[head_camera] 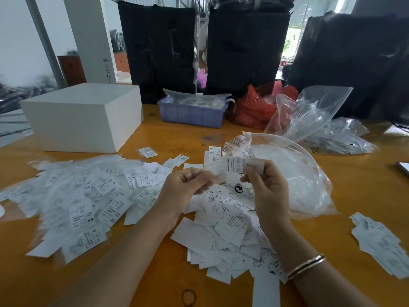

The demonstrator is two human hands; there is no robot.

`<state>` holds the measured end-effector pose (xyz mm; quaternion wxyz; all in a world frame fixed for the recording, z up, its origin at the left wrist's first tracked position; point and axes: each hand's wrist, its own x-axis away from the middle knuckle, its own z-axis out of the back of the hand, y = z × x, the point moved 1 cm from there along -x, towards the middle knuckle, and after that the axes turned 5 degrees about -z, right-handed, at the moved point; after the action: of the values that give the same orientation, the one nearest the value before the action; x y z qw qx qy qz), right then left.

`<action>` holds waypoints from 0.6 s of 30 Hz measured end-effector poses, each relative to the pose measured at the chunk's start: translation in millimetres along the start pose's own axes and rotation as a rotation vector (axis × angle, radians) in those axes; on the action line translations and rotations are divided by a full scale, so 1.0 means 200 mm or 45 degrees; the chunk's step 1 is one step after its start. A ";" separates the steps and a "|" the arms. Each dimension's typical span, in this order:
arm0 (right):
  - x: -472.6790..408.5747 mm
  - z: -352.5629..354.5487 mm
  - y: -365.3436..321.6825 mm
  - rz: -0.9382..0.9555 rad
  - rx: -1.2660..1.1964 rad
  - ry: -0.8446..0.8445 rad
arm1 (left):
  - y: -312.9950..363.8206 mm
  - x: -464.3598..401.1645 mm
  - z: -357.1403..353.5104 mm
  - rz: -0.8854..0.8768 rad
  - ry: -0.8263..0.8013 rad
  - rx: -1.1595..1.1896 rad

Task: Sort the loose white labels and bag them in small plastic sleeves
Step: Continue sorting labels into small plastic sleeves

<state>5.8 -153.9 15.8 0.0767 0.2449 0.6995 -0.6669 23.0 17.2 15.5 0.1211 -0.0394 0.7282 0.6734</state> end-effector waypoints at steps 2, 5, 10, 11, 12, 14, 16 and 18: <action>0.00 0.01 -0.01 0.011 -0.022 0.034 | 0.00 0.00 0.00 -0.008 -0.021 0.016; 0.00 0.01 -0.01 0.009 -0.041 0.044 | 0.00 0.00 0.00 -0.006 -0.037 0.015; 0.01 -0.01 -0.01 -0.007 -0.023 -0.006 | -0.01 0.00 0.00 0.006 -0.057 0.008; 0.01 -0.01 0.00 -0.009 -0.015 -0.004 | -0.01 0.00 0.00 0.008 -0.054 0.006; 0.01 0.00 0.00 -0.008 -0.007 0.001 | -0.01 0.00 0.00 0.011 -0.048 0.003; 0.01 0.00 -0.01 -0.003 0.002 0.008 | -0.01 0.00 0.00 0.015 -0.037 0.003; 0.01 0.00 -0.01 -0.011 0.006 -0.004 | -0.01 0.00 0.00 0.018 -0.035 0.001; 0.01 -0.01 -0.01 -0.023 0.039 -0.042 | -0.01 0.00 0.00 0.020 -0.038 0.005</action>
<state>3.5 -151.7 16.7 0.0785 0.2286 0.6901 -0.6822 23.8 16.3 14.1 0.1267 -0.0233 0.7280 0.6734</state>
